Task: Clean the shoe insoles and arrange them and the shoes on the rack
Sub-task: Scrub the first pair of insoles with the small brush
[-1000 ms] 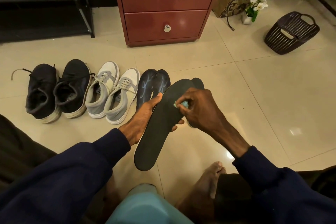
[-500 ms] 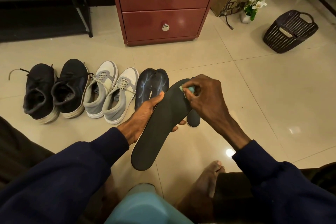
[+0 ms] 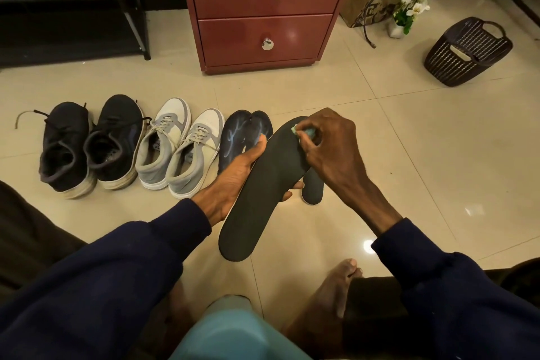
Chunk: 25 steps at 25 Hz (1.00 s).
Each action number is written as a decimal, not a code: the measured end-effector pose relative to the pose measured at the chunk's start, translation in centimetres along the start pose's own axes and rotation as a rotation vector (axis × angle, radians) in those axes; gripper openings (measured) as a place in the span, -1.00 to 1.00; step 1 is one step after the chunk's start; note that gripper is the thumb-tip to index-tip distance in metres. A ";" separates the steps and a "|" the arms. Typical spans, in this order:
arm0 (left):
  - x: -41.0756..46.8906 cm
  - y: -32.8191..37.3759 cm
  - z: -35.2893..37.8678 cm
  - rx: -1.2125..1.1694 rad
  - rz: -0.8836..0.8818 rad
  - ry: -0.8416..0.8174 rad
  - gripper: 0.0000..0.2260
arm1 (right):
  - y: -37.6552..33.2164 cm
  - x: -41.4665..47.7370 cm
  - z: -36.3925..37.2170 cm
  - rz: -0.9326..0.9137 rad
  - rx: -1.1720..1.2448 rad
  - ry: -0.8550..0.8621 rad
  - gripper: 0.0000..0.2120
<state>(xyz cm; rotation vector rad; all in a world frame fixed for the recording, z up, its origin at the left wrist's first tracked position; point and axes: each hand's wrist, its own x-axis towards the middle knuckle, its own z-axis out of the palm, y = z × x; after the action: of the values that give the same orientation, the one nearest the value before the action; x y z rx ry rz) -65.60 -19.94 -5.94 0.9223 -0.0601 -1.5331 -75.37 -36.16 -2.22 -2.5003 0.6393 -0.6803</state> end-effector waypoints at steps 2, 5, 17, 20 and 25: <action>0.3 0.3 0.3 -0.022 0.002 0.008 -0.35 | 0.8 0.5 -0.1 0.042 -0.017 0.082 -0.91; 0.8 1.0 0.3 -0.109 0.019 0.029 -0.36 | -0.3 0.4 0.7 -0.062 0.029 -0.073 -0.88; 0.4 1.1 0.7 -0.164 0.113 0.136 -0.61 | -3.1 -1.5 1.8 -0.176 0.078 -0.287 -0.87; 0.2 1.1 0.7 -0.145 0.086 0.142 -0.60 | -2.3 -0.7 1.3 -0.180 0.017 -0.249 -0.87; 0.8 1.0 0.1 -0.160 0.061 0.097 -0.54 | -0.2 -0.2 0.3 -0.007 -0.053 0.003 -0.86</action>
<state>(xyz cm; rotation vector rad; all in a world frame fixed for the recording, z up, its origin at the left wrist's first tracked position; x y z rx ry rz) -64.78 -20.89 -5.72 0.8576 0.1021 -1.4131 -75.26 -35.85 -2.46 -2.5515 0.6578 -0.6780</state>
